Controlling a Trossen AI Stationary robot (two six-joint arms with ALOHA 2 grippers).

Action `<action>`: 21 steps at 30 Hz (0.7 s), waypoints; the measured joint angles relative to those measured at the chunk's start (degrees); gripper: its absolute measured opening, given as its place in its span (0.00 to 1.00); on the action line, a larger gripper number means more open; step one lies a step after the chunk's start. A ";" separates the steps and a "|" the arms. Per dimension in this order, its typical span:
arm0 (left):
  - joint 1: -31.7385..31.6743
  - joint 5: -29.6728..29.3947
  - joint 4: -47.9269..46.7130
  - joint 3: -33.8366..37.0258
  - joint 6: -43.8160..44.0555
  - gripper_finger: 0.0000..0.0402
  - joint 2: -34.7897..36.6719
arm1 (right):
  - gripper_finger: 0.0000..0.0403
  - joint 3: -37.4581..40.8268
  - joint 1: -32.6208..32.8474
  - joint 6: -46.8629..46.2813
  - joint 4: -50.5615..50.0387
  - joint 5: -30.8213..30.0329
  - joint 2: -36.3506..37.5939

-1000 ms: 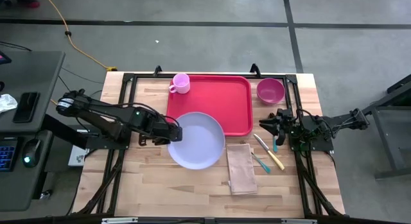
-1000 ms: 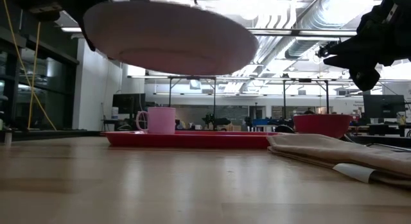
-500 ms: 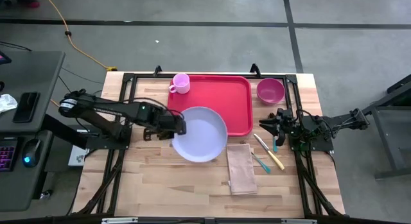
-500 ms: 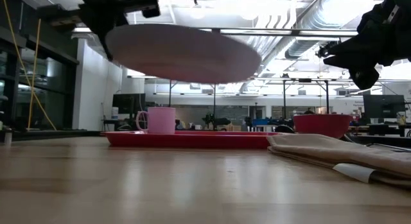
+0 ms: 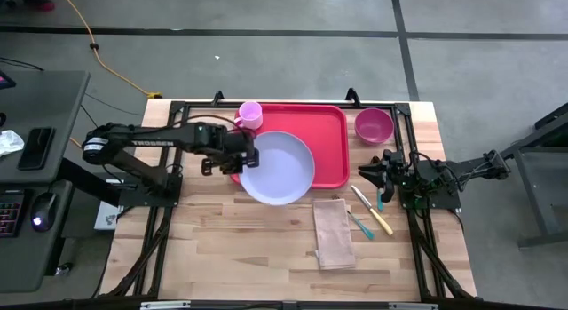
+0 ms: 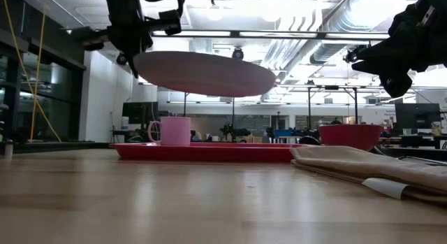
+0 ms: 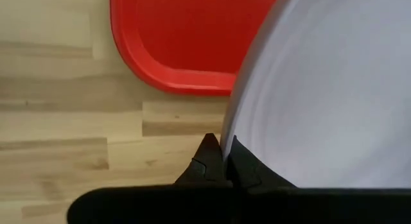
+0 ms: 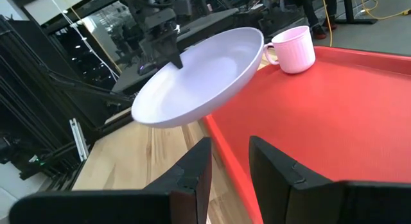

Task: Set up tray
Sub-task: Put the light blue plate on the tray

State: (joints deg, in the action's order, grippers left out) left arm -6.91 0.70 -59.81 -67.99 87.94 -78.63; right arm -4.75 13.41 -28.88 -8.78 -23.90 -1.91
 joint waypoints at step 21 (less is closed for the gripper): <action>-11.72 3.44 3.29 0.02 -11.97 0.03 -0.02 | 0.21 0.00 0.00 0.85 0.00 -1.68 0.00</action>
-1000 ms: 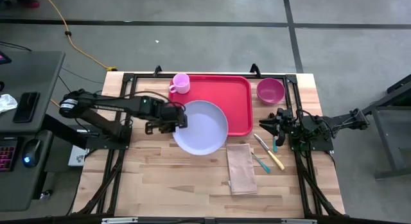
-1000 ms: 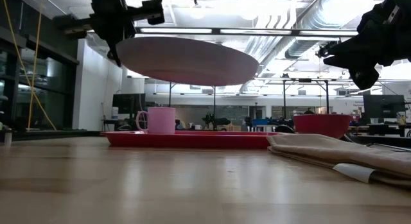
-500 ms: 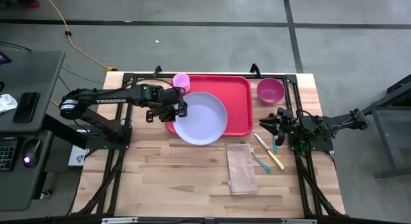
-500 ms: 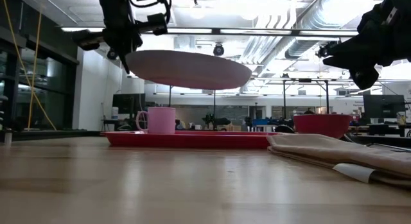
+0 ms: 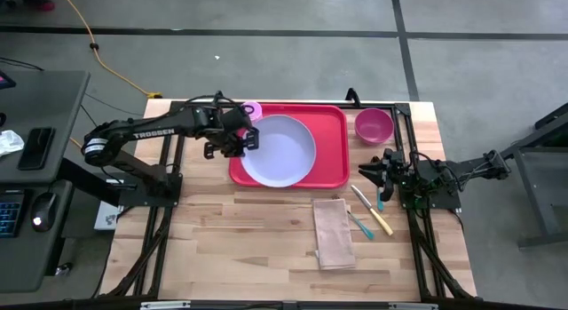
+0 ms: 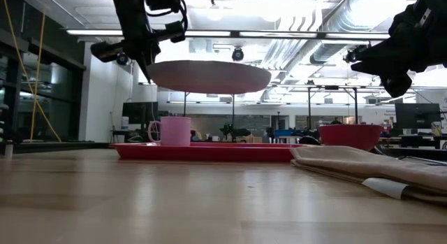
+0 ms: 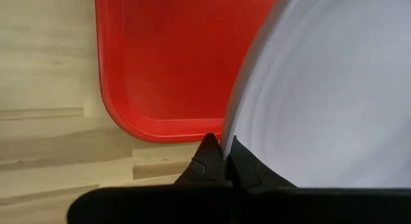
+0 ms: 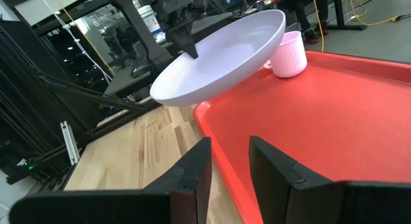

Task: Set up tray
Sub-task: Put the light blue plate on the tray

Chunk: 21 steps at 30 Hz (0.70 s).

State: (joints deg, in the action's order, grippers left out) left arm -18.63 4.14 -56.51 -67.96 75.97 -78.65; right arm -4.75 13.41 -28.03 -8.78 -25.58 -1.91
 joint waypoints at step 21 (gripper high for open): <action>-0.88 5.72 5.66 0.00 -3.72 0.03 -8.54 | 0.21 0.00 -0.01 -0.02 -0.01 -0.64 0.02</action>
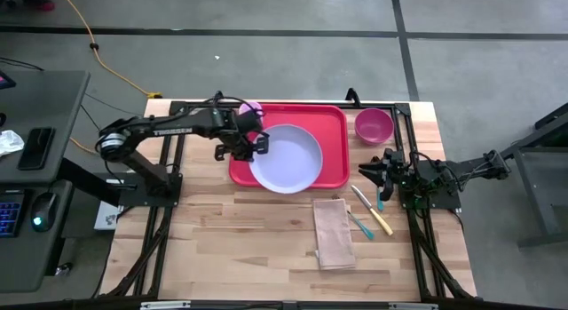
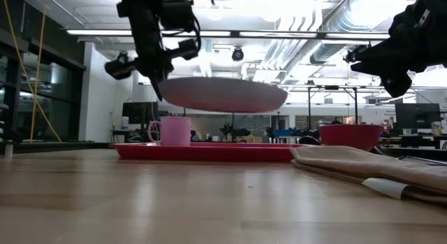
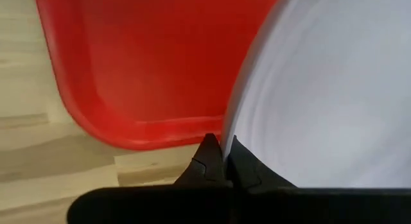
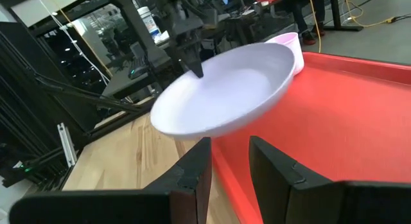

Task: Set up tray
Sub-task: Put the light blue plate on the tray

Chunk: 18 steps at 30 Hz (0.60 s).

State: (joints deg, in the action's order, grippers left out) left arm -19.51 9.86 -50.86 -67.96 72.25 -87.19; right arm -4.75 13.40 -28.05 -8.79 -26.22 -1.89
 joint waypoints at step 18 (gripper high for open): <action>-2.22 -1.68 1.40 0.00 -3.84 0.03 -4.62 | 0.21 0.00 0.01 -0.06 -0.01 0.01 0.00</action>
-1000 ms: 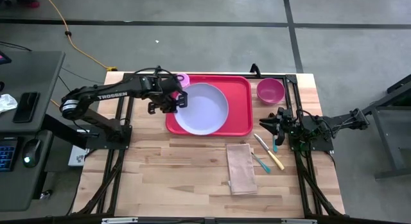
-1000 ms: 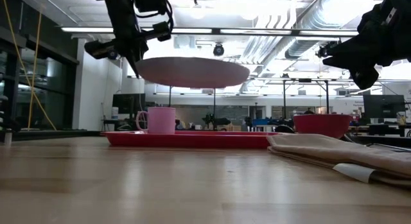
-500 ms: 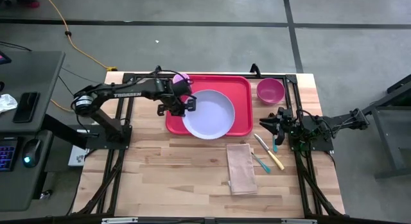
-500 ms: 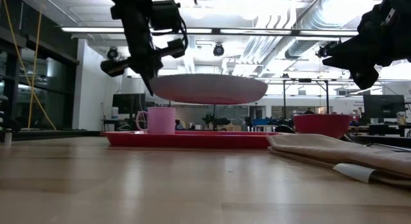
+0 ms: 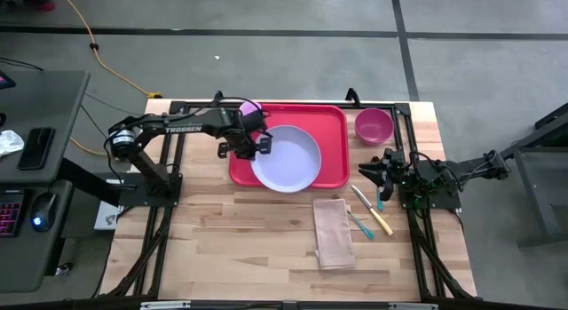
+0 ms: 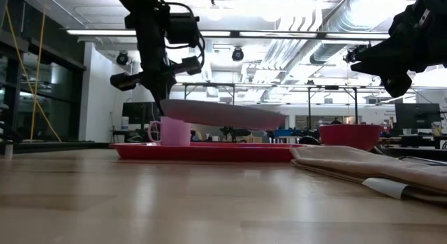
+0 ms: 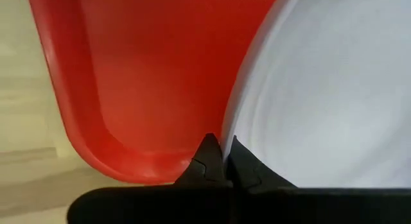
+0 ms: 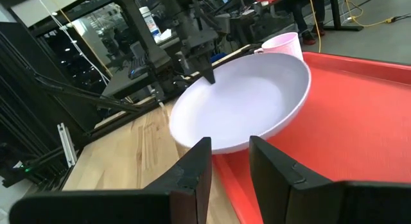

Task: Set up tray
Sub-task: Put the light blue plate on the tray

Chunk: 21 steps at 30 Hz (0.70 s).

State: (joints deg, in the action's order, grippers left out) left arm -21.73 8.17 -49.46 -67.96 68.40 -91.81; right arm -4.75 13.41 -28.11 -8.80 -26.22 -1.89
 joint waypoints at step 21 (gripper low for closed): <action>-5.74 0.75 0.04 0.02 -5.95 0.03 0.00 | 0.21 0.00 0.00 -0.11 0.00 -0.81 0.00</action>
State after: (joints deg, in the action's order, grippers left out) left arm -27.47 8.93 -49.42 -67.94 62.45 -91.81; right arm -4.75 13.41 -28.23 -8.80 -27.03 -1.89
